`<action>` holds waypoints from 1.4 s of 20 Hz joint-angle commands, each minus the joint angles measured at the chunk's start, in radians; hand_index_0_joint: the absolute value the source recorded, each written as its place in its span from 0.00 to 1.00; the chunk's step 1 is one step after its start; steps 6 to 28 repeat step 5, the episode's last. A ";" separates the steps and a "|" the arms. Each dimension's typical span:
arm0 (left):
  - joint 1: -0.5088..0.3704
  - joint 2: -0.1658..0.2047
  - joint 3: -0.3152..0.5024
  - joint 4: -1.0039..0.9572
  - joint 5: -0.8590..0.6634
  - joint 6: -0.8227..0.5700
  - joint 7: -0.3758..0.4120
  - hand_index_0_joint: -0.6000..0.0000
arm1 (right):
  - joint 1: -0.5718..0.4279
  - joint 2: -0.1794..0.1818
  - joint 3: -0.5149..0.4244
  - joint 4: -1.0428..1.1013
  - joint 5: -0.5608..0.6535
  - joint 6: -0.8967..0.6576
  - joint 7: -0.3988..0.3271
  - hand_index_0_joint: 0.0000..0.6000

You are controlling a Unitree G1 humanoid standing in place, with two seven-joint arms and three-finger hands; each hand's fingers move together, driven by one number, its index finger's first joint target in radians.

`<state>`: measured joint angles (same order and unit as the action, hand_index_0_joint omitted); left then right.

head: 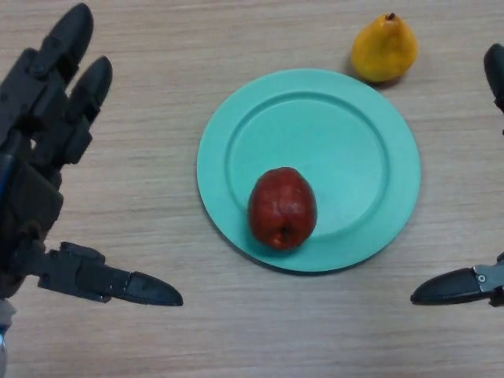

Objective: Pick up the red apple and place it on the plate

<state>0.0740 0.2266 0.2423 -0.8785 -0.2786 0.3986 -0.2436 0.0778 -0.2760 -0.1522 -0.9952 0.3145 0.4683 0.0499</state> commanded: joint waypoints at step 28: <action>0.010 0.010 0.055 -0.001 -0.003 -0.215 0.027 1.00 | -0.014 0.057 -0.030 -0.036 -0.130 -0.136 0.028 0.00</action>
